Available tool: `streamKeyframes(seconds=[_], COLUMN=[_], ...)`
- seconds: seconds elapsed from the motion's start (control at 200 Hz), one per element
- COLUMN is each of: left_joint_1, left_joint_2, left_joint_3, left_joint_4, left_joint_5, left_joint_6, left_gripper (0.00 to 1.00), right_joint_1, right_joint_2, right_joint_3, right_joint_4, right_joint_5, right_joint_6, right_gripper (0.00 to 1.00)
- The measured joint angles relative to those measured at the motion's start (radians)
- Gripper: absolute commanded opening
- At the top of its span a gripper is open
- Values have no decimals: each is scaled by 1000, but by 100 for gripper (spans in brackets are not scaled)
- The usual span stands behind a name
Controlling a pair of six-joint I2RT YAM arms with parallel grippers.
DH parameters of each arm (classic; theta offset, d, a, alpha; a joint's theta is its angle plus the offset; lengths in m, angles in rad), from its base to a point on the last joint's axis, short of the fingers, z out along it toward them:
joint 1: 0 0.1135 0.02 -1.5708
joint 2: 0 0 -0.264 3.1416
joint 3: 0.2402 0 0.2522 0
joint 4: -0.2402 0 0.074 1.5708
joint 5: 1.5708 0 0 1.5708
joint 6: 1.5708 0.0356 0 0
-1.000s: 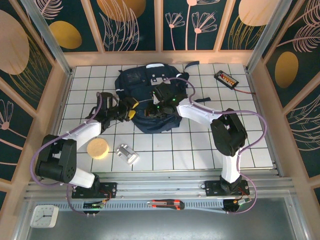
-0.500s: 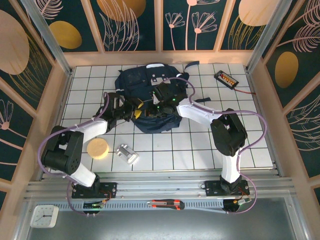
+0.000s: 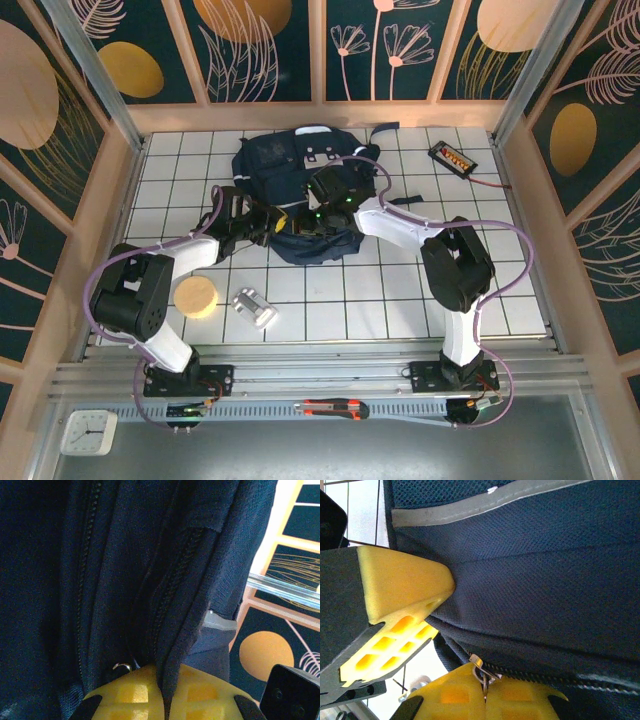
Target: Pack the student bag
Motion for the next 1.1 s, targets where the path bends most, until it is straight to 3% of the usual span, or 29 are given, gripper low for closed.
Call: streamKeyframes(seconds=[0.636,0.841,1.101], left_joint_1=[4,37,122], left_joint_2=[0,-1,37], left_joint_3=[76,98,237], left_joint_4=[-129,-184,-373], left_joint_5=[17,38,57], left_joint_6=[152,206,341], left_gripper=[0,0,2], right_joint_1=[-205,-199,-95], right_joint_2=[-129,-129,-99], right_joint_3=[-141,-142,-116], right_joint_4=[-2,-5,24], right_joint_5=[-63,-82,-54], right_joint_6=[-87,-90,-63], right_gripper=[0,0,0])
